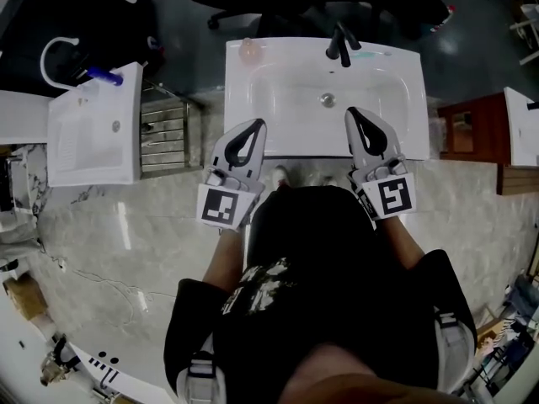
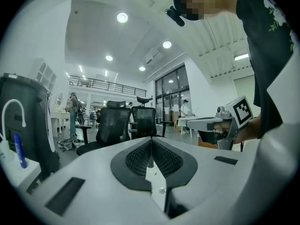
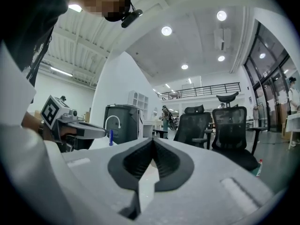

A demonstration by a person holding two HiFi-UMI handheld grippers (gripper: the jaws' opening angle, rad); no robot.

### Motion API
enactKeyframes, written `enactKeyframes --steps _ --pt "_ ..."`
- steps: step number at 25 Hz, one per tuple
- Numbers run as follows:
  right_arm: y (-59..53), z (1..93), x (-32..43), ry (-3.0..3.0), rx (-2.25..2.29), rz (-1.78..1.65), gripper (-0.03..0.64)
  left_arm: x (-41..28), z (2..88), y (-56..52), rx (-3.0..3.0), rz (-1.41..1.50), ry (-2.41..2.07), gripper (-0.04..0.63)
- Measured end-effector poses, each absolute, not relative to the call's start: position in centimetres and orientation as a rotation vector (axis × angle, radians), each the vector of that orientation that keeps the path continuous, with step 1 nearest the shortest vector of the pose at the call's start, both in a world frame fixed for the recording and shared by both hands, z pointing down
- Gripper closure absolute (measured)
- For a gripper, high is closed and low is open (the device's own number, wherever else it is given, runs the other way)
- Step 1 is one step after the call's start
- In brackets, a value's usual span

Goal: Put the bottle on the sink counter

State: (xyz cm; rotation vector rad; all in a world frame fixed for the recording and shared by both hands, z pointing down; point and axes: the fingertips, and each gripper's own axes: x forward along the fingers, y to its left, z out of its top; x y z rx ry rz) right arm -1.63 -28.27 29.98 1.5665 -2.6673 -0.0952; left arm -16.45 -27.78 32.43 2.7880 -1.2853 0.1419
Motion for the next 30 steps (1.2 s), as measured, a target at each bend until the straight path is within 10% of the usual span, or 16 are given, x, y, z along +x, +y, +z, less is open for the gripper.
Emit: enactKeyframes --steps 30 --pt "-22.1 33.0 14.9 -2.652 1.352 -0.084 0.623 1.1 34.6 -20.9 2.716 0.175 -1.372 0.577"
